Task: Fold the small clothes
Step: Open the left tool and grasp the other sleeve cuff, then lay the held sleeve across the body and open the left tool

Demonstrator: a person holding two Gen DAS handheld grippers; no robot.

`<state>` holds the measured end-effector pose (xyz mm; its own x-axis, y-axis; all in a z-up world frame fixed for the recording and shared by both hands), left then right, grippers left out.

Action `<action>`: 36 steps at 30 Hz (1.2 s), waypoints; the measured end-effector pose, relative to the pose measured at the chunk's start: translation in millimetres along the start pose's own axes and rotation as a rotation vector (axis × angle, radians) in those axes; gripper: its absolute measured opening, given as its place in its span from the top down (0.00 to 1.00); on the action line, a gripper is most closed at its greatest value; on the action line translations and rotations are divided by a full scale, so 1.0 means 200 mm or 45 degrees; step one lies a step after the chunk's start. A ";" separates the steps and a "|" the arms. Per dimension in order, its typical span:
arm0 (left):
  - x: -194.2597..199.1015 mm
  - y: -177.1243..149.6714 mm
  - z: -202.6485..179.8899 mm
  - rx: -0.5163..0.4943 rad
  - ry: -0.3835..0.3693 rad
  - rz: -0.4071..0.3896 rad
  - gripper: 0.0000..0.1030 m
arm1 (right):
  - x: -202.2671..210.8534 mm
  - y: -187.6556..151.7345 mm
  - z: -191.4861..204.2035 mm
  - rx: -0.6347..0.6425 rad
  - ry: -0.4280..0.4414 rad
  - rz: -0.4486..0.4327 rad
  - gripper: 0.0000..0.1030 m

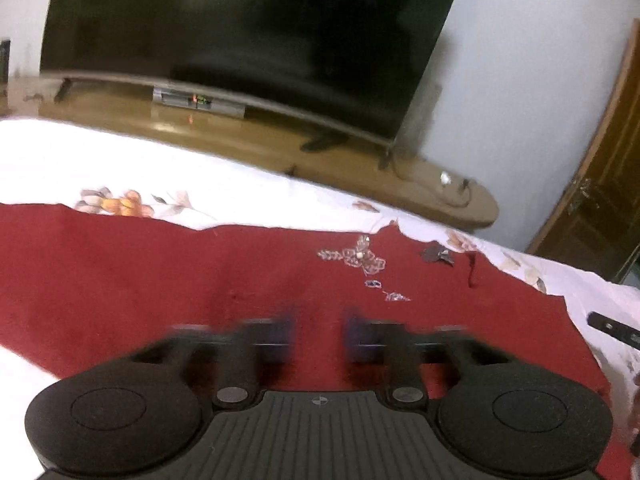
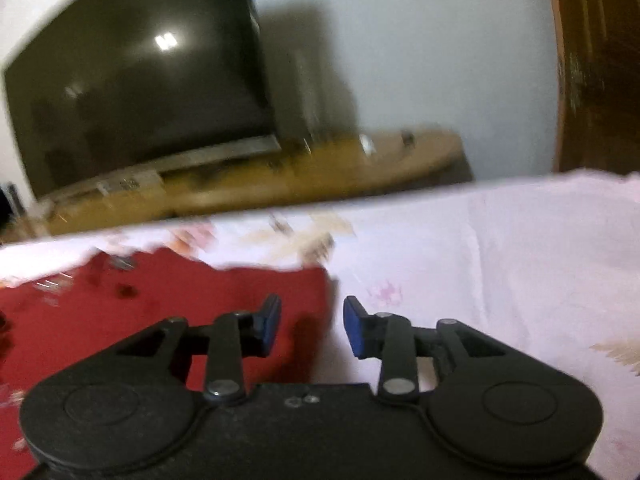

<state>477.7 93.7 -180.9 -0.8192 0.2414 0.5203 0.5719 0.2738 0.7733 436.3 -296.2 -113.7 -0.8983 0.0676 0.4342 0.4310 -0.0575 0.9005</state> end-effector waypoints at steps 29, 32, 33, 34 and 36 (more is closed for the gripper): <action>0.87 0.04 1.82 0.947 0.175 -0.303 0.33 | 0.65 -0.26 0.32 -0.059 -0.133 0.051 0.65; 0.83 0.08 1.89 0.945 0.130 -0.300 0.33 | 0.67 -0.24 0.41 -0.056 -0.131 0.041 0.64; 0.80 0.10 1.89 0.935 0.128 -0.292 0.36 | 0.68 -0.24 0.44 -0.057 -0.131 0.038 0.64; 0.79 0.11 1.90 0.925 0.132 -0.284 0.41 | 0.68 -0.24 0.47 -0.057 -0.131 0.035 0.64; 0.76 0.14 1.93 0.893 0.170 -0.265 0.61 | 0.69 -0.23 0.51 -0.057 -0.130 0.037 0.64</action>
Point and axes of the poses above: each gripper's, at about its wrist camera, not at the fingertips, and x roughly against the way its jaws point, z to its left, y to its top, the point moved 3 cm from there along -x, roughly the way its jaws point, and after that the axes turned 7 degrees about -y, right-handed, at the moved point
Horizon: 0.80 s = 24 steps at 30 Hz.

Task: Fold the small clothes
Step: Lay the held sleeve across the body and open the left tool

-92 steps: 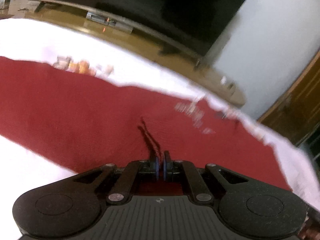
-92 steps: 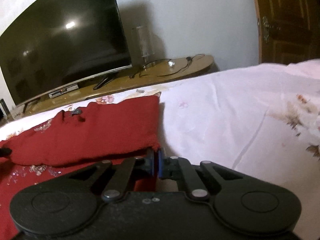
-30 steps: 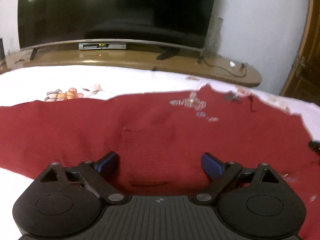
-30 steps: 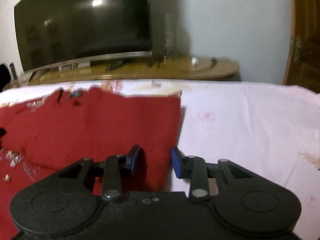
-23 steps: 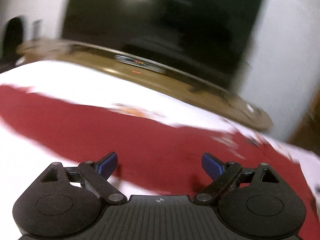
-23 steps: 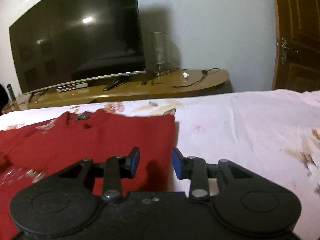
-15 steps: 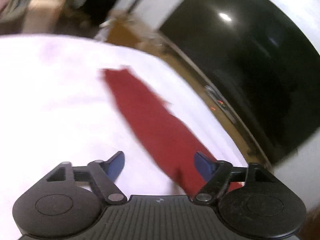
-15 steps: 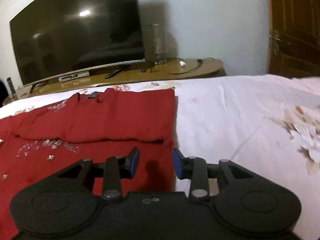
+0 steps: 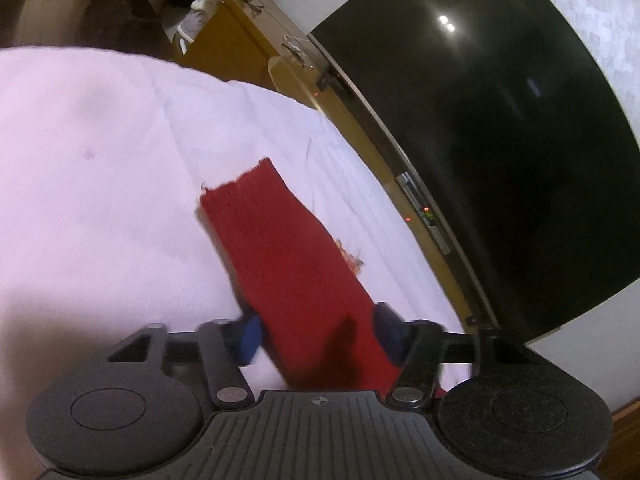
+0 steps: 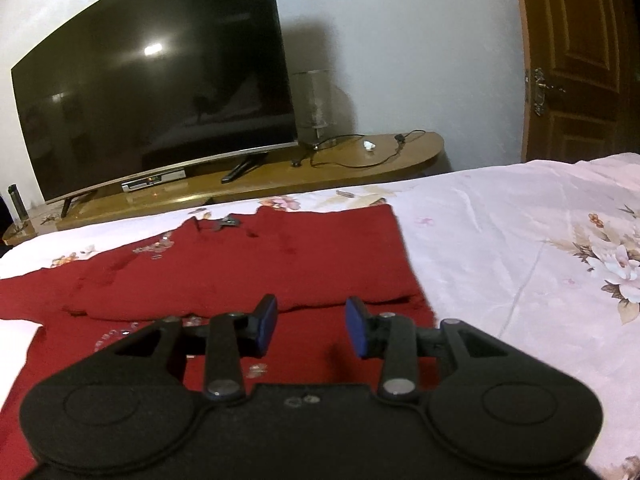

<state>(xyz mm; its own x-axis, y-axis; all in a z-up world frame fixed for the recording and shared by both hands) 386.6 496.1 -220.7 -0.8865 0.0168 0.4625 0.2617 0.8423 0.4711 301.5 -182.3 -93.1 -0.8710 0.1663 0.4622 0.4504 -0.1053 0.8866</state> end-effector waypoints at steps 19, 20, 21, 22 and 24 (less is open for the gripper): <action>-0.08 -0.81 -1.17 -0.992 -0.199 0.173 0.95 | -0.01 0.07 0.29 -0.026 0.117 0.003 0.64; -0.12 -0.92 -1.21 -1.025 -0.193 0.218 0.95 | -0.01 0.07 0.28 -0.032 0.117 0.004 0.64; -0.15 -1.01 -1.24 -1.062 -0.175 0.254 0.95 | 0.00 0.07 0.28 -0.041 0.116 0.005 0.64; -0.20 -1.09 -1.27 -1.106 -0.151 0.296 0.95 | 0.00 0.06 0.26 -0.055 0.118 0.008 0.64; -0.30 -1.28 -1.30 -1.217 -0.085 0.409 0.94 | 0.01 0.06 0.24 -0.091 0.122 0.023 0.63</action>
Point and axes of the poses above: each gripper's, at about its wrist camera, not at the fingertips, and x roughly against the way its jaws point, z to its left, y to its top, the point moved 3 cm from there along -x, roughly the way its jaws point, and after that the axes turned 7 degrees about -y, right-handed, at the moved point
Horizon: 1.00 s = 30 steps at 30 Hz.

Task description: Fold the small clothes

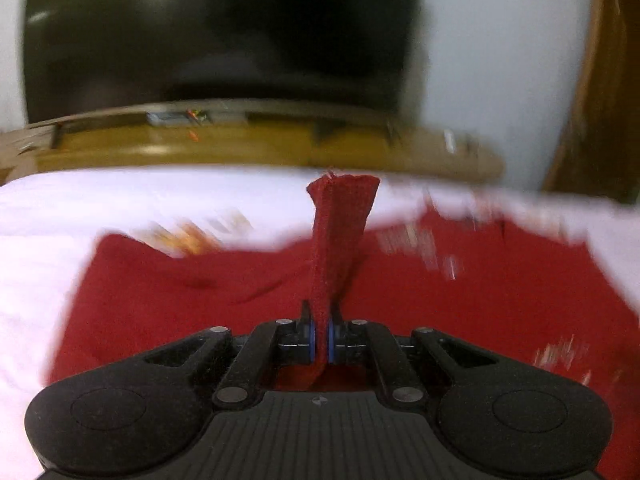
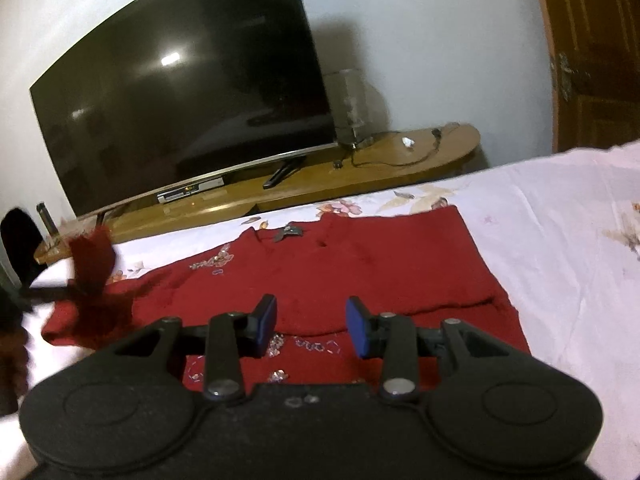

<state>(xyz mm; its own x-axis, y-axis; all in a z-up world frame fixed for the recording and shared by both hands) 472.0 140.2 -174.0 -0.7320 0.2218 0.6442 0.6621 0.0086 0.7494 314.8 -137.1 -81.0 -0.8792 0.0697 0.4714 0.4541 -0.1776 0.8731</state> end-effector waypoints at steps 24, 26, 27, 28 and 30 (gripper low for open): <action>0.28 -0.36 0.33 0.261 0.151 -0.123 0.34 | -0.65 -0.13 0.68 -0.436 0.433 0.516 0.48; 0.28 -0.36 0.32 0.269 0.124 -0.129 0.34 | -0.65 -0.13 0.69 -0.452 0.453 0.508 0.56; 0.28 -0.36 0.31 0.267 0.110 -0.135 0.34 | -0.66 -0.13 0.70 -0.454 0.458 0.502 0.57; 0.28 -0.36 0.30 0.263 0.099 -0.134 0.34 | -0.67 -0.14 0.68 -0.458 0.453 0.501 0.59; 0.26 -0.36 0.28 0.255 0.090 -0.121 0.34 | -0.68 -0.13 0.67 -0.500 0.450 0.492 0.62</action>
Point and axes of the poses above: each gripper's, at about its wrist camera, not at the fingertips, and x roughly against the way its jaws point, z to its left, y to its top, the point moved 3 cm from there along -x, roughly the way its jaws point, and after that the axes turned 7 degrees about -y, right-handed, at the moved point
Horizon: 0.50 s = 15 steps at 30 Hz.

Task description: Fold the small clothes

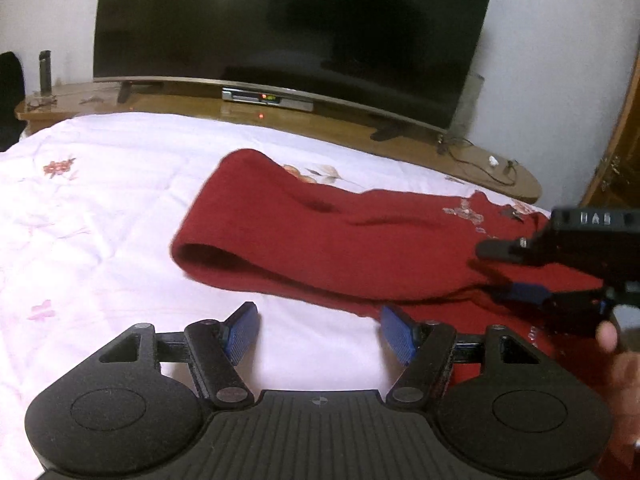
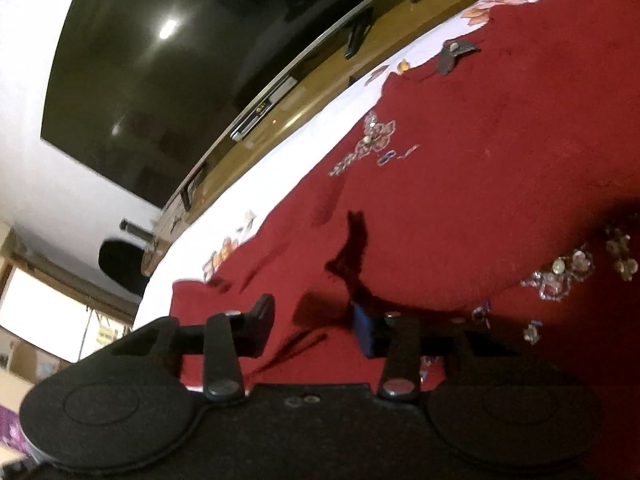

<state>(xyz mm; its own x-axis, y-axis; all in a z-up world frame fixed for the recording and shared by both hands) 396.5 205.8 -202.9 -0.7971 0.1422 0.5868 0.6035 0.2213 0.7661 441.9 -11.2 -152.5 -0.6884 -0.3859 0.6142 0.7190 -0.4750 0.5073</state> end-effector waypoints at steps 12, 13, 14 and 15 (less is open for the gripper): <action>-0.09 -0.01 -0.10 -0.095 0.032 0.056 0.34 | 0.02 0.04 -0.06 -0.003 0.054 -0.053 0.95; -0.10 -0.01 -0.11 -0.131 0.038 0.062 0.34 | 0.06 0.05 -0.05 0.033 0.050 -0.088 0.95; -0.10 -0.02 -0.12 -0.149 0.051 0.064 0.34 | 0.08 0.07 -0.04 0.065 0.042 -0.121 0.95; -0.11 -0.02 -0.13 -0.157 0.058 0.065 0.34 | 0.11 0.09 -0.03 0.094 0.035 -0.153 0.95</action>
<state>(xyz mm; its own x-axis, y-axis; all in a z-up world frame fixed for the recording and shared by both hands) 412.1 176.9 -211.2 -0.7655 0.1055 0.6348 0.6432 0.0943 0.7599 438.6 -34.1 -133.3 -0.7717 -0.3514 0.5302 0.6355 -0.4601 0.6201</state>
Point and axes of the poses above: each gripper's, at about its wrist camera, not at the fingertips, and x roughly against the way its jaws point, z to its left, y to its top, the point moved 3 cm from there along -x, roughly the way its jaws point, and after that the axes turned 7 degrees about -y, right-handed, at the moved point
